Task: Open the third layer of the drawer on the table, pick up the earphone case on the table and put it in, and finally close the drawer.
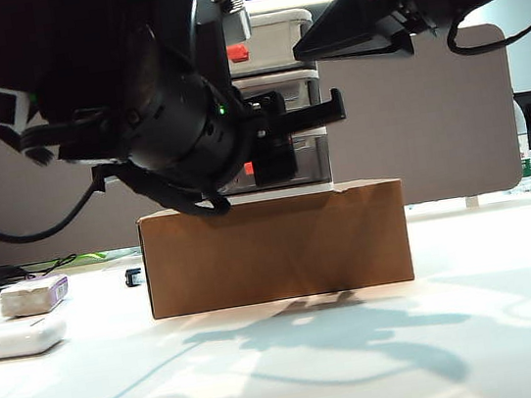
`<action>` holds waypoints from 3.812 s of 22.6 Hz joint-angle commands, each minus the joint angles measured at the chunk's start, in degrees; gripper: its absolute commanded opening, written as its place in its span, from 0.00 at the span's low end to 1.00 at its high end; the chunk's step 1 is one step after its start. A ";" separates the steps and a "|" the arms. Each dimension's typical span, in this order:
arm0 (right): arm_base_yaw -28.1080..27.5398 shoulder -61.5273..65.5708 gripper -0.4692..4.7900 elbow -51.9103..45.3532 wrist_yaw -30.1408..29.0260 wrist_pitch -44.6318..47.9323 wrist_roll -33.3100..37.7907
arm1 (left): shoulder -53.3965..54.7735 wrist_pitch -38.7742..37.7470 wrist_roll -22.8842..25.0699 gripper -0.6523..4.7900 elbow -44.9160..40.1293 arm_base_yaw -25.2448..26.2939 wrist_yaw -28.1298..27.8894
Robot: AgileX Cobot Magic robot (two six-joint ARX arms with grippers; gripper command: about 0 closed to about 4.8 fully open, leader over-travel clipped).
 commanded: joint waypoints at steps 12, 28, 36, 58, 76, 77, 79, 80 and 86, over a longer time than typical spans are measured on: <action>0.09 -0.15 0.08 0.37 -0.02 1.14 -0.26 | -0.09 0.94 0.22 0.14 0.15 -0.07 -0.09; 0.13 6.12 0.08 3.67 0.02 6.45 -0.17 | -0.13 0.92 0.07 0.11 0.13 -1.38 -0.35; 0.20 7.41 0.08 4.20 -0.02 7.06 -0.15 | -0.13 0.66 0.24 0.11 0.07 -4.13 -2.69; 0.20 7.41 0.08 4.20 -0.24 6.99 1.33 | -0.11 1.79 -0.17 0.36 0.72 -1.14 -0.83; 0.20 7.41 0.08 4.20 -0.22 7.02 1.33 | 0.26 -0.87 -0.17 0.36 2.40 -0.35 0.33; 0.20 7.41 0.08 4.20 -0.22 7.04 1.33 | 0.26 -0.90 -0.22 0.36 2.40 0.07 0.42; 0.20 7.41 0.08 4.20 -0.24 7.04 1.33 | 0.37 -0.98 -0.20 0.36 2.40 0.13 0.42; 0.20 7.41 0.08 4.20 -0.24 7.04 1.33 | 0.37 -0.98 -0.20 0.36 2.40 0.15 0.42; 0.20 7.41 0.08 4.20 -0.24 7.06 1.33 | 0.37 -1.03 -0.20 0.36 2.40 0.20 1.25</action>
